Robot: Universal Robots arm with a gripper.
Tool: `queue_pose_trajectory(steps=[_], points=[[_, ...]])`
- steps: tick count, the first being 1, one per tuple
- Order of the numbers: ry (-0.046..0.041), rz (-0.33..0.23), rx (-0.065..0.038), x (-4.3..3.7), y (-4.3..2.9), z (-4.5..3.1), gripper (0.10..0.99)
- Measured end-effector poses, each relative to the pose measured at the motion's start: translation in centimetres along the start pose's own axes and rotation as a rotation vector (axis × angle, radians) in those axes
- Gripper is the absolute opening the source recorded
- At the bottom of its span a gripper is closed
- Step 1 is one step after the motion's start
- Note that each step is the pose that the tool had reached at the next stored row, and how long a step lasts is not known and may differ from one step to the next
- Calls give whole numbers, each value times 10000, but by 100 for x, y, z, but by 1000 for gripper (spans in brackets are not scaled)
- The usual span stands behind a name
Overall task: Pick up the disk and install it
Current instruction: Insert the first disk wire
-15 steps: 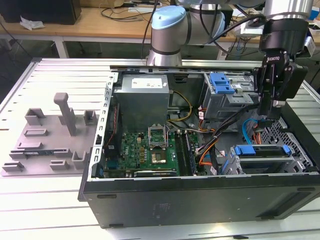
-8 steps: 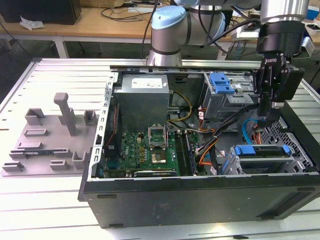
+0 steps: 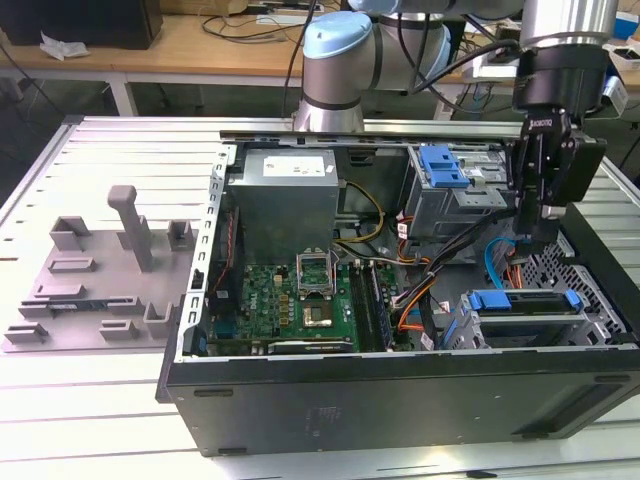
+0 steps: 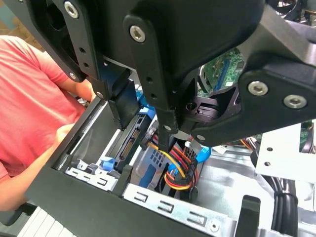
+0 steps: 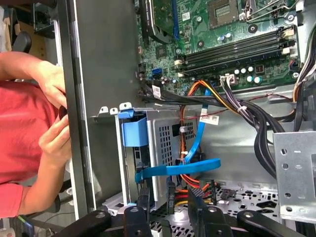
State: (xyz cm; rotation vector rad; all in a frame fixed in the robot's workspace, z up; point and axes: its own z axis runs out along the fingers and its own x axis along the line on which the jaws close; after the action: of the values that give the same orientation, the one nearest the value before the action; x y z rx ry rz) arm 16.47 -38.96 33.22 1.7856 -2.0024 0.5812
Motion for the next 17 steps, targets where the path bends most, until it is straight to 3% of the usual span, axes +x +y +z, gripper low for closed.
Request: queue_pose_trajectory(steps=[6,9,12,17], points=[[22,-59,-181,-5,-55,3,439],[20,-60,-182,-5,-49,4,439],[18,-80,-169,0,3,7,439],[15,-91,-160,-5,6,15,439]])
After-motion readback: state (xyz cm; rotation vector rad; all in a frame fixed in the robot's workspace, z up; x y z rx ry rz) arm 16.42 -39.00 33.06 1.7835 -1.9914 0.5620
